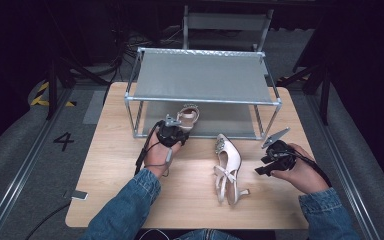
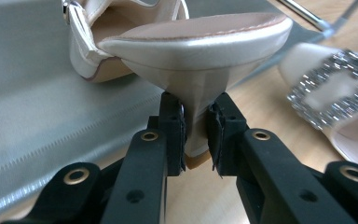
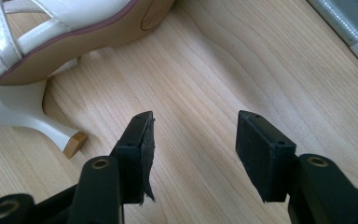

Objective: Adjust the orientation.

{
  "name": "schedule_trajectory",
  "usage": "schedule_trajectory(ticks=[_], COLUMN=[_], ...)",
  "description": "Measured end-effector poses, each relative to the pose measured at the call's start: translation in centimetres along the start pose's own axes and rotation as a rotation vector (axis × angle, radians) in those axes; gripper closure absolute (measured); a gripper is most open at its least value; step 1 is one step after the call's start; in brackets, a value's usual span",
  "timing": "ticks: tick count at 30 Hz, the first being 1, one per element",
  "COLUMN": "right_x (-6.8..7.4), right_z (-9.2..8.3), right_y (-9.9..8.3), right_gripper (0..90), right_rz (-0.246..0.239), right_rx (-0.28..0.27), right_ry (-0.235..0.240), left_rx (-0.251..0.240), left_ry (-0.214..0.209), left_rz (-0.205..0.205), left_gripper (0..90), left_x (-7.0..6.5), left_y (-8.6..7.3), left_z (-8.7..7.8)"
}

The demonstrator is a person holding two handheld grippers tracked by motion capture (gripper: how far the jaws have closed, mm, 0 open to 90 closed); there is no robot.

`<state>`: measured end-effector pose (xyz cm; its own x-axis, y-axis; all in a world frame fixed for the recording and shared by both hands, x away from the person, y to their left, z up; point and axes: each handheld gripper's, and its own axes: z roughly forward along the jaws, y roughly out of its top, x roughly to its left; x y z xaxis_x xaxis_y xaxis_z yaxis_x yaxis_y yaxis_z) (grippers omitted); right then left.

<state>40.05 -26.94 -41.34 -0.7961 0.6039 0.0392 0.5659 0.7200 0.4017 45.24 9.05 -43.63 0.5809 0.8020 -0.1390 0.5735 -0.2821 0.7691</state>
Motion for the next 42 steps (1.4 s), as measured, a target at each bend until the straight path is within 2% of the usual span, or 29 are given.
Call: schedule_trajectory(ticks=[4, 6, 10, 13, 21, 23, 25, 27, 29, 31, 33, 37, 39, 42], right_x=[0.0, 0.0, 0.1, 0.1, 0.1, 0.2, 0.2, 0.2, 0.2, 0.2, 0.2, 0.3, 0.3, 0.3], right_z=[0.1, 0.1, 0.2, 0.3, 0.3, 0.4, 0.3, 0.2, 0.2, 0.2, 0.2, 0.1, 0.1, 0.1], right_y=[0.0, 0.0, 0.0, 0.0, 0.0, 0.0, 0.1, 0.1, 0.1, 0.1, 0.1, 0.1, 0.1, 0.1], right_gripper=[47.5, 47.5, 47.1, 47.1, 47.1, 47.1, 47.1, 47.1, 47.1, 47.1, 47.1, 47.0, 47.0, 47.0], right_rz=[0.0, -0.002, -0.006, -0.006, -0.006, -0.008, -0.012, -0.012, -0.012, -0.012, -0.014, -0.015, -0.014, -0.015], right_rx=[0.003, 0.002, 0.008, 0.009, 0.011, 0.011, 0.009, 0.005, 0.003, 0.004, 0.006, 0.003, 0.003, 0.006], right_ry=[0.002, 0.003, 0.008, 0.009, 0.009, 0.011, 0.011, 0.012, 0.011, 0.012, 0.011, 0.01, 0.008, 0.009], left_rx=[-0.013, 0.003, 0.004, -0.004, 0.024, 0.035, 0.05, 0.059, 0.074, 0.077, 0.089, 0.073, 0.08, 0.09], left_ry=[0.0, 0.009, 0.031, 0.04, 0.037, 0.028, 0.052, 0.056, 0.061, 0.062, 0.056, 0.066, 0.066, 0.076], left_rz=[-0.016, -0.008, -0.005, -0.023, -0.036, -0.056, -0.044, -0.033, -0.039, -0.019, -0.007, -0.046, -0.057, -0.044], left_gripper=[77.6, 77.6, 77.5, 77.5, 77.2, 77.0, 76.8, 76.5, 76.2, 75.8, 73.5, 61.8, 55.3, 49.6], left_x=[0.4, 0.6, 1.1, 1.5, 1.9, 1.9, 1.8, 1.7, 1.8, 2.1, 2.2, 2.0, 2.0, 1.7], left_y=[0.6, 1.0, 1.6, 1.9, 2.2, 2.3, 2.4, 2.4, 2.2, 2.0, 1.8, 1.6, 1.6, 1.6], left_z=[0.9, 1.3, 2.3, 3.0, 4.8, 5.3, 5.9, 6.3, 6.6, 6.9, 7.1, 6.8, 6.5, 5.7])
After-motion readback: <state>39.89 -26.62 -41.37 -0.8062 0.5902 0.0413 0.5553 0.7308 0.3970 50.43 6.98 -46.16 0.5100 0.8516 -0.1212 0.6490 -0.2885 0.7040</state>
